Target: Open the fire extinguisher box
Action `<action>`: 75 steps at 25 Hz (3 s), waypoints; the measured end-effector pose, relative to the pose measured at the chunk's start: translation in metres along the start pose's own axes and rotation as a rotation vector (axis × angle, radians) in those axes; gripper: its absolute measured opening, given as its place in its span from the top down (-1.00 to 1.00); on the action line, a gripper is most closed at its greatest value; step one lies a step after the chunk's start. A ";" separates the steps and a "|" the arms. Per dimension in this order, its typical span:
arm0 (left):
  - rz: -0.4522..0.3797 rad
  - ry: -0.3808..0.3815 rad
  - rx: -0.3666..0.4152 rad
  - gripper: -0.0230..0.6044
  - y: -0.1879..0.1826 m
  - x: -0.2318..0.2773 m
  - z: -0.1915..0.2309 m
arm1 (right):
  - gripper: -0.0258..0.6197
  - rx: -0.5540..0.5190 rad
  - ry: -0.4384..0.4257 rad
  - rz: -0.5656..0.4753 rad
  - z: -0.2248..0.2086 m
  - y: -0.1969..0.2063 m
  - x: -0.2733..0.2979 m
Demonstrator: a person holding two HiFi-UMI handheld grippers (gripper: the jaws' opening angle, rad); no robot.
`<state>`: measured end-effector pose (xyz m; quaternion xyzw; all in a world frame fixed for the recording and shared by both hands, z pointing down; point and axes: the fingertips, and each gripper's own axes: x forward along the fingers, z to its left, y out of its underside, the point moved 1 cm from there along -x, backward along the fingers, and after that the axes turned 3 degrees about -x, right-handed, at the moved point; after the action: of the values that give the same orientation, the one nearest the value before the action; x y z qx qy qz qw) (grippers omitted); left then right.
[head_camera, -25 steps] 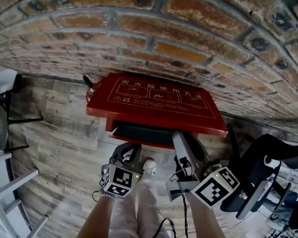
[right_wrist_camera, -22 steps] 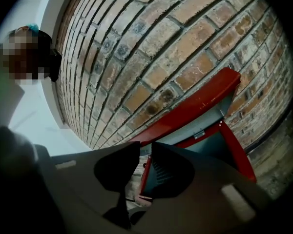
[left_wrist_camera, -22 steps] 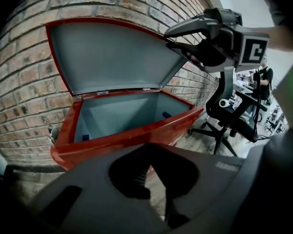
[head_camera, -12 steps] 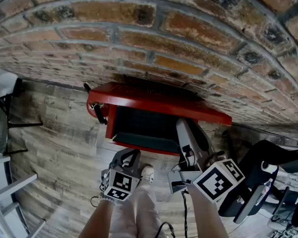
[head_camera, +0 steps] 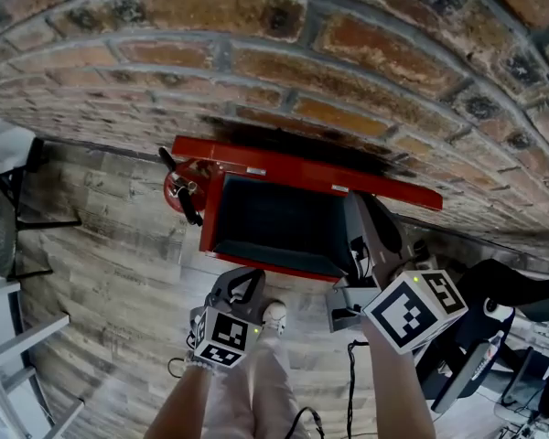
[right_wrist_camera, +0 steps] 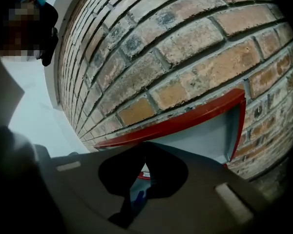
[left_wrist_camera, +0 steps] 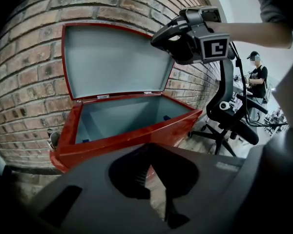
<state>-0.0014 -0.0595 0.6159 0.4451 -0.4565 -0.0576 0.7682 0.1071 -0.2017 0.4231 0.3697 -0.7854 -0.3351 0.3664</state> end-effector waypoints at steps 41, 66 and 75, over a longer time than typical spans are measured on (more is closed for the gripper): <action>-0.020 0.025 0.009 0.93 0.012 -0.011 -0.006 | 0.52 -0.687 -0.521 0.770 0.035 0.206 -0.018; 0.043 0.065 0.031 0.93 0.072 -0.028 -0.022 | 0.67 -0.663 -0.696 1.038 0.039 0.293 -0.063; 0.088 0.088 0.036 0.93 0.104 -0.050 -0.037 | 0.71 -0.665 -0.721 1.068 0.044 0.326 -0.084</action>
<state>-0.0354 0.0508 0.6533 0.4405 -0.4422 0.0041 0.7813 0.0004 0.0425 0.6333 -0.3290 -0.7872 -0.4325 0.2914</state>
